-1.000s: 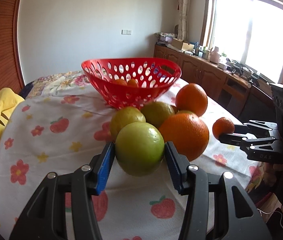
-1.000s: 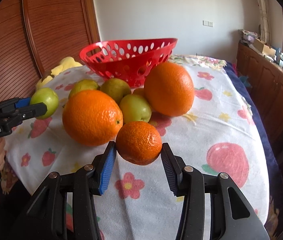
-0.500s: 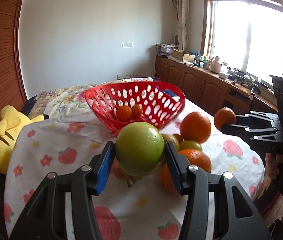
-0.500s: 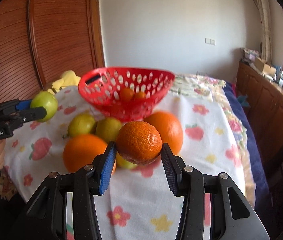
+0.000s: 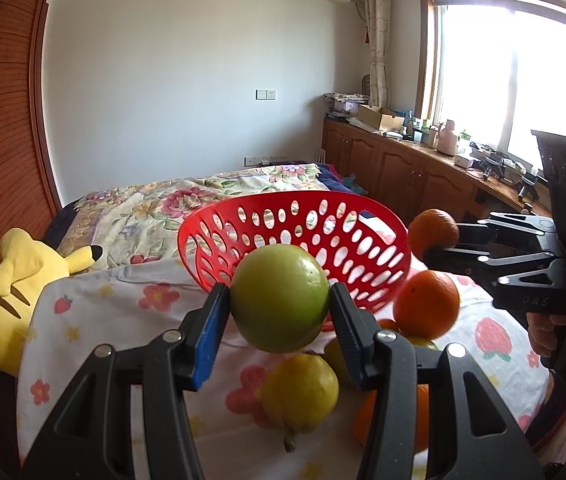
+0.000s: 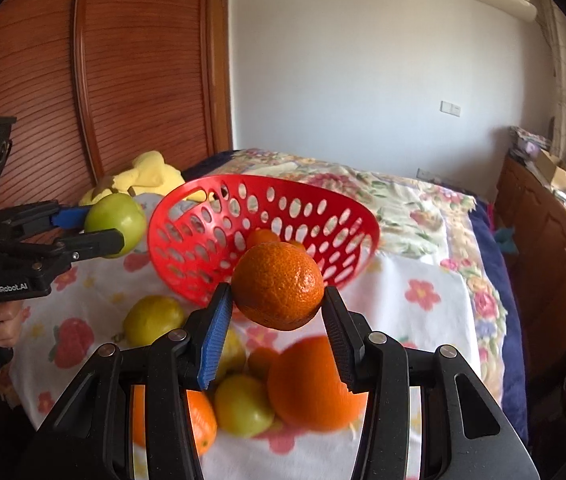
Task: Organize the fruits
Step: 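Lower the tangerine into the red basket with the right tool while the left tool drops the lime in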
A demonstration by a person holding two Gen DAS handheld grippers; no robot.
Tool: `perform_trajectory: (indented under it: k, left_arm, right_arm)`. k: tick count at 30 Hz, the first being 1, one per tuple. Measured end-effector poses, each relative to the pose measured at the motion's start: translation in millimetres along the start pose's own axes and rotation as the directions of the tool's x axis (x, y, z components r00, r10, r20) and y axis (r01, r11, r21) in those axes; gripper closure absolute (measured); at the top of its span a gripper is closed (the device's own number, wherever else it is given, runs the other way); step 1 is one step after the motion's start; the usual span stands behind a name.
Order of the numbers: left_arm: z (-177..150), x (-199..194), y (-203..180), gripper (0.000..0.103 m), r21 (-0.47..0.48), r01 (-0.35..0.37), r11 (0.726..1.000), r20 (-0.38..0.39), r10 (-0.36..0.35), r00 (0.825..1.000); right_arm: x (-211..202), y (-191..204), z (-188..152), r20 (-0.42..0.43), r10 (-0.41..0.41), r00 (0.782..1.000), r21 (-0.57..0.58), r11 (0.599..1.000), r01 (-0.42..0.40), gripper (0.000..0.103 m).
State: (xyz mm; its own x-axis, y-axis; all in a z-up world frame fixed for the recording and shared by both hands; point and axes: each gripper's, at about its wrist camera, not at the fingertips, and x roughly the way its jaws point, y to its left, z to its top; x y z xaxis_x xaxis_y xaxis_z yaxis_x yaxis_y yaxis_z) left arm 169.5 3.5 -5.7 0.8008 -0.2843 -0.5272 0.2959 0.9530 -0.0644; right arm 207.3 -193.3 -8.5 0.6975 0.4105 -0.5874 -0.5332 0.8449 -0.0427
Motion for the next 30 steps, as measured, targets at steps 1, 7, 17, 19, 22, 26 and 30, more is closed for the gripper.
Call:
perform_trajectory:
  k: [1,7,17,19,22,26,30]
  left_arm:
    - [1.8,3.0,1.7,0.053,0.001,-0.003,1.0,-0.002,0.003,1.0]
    - [11.1,20.0,7.7,0.053,0.005,-0.01,1.0,-0.017,0.01,1.0]
    - [19.8,39.9,11.2,0.053,0.01,0.015,1.0,-0.024,-0.015,1.0]
    - [21.0,43.3,12.0,0.053,0.007,0.019,1.0,-0.025,-0.019,1.0]
    - [21.6,47.9,14.8,0.053,0.002,0.021,1.0,-0.029,-0.021,0.999]
    - [21.8,49.7,15.7,0.053,0.001,0.02,1.0,-0.03,-0.02,0.999]
    - [21.7,52.5,16.8,0.053,0.0,0.018,1.0,-0.035,-0.018,0.999]
  right_arm:
    - [6.4,-0.1,3.7,-0.007,0.0,1.0,-0.009,1.0,0.0,0.056]
    - [37.3,-2.0,15.2,-0.04,0.027,0.999,-0.029,0.999,-0.028,0.056]
    - [68.7,0.5,16.0,-0.106,0.047,0.993,-0.049,0.997,-0.052,0.056]
    - [71.5,0.5,15.3,-0.113,0.056,0.992,-0.043,0.997,-0.062,0.056]
    - [75.5,1.3,14.7,-0.125,0.064,0.99,-0.043,0.997,-0.07,0.056]
    - [81.9,5.6,16.1,-0.142,0.064,0.988,-0.052,0.996,-0.072,0.056]
    - [84.8,7.8,15.6,-0.149,0.063,0.987,-0.059,0.996,-0.073,0.056]
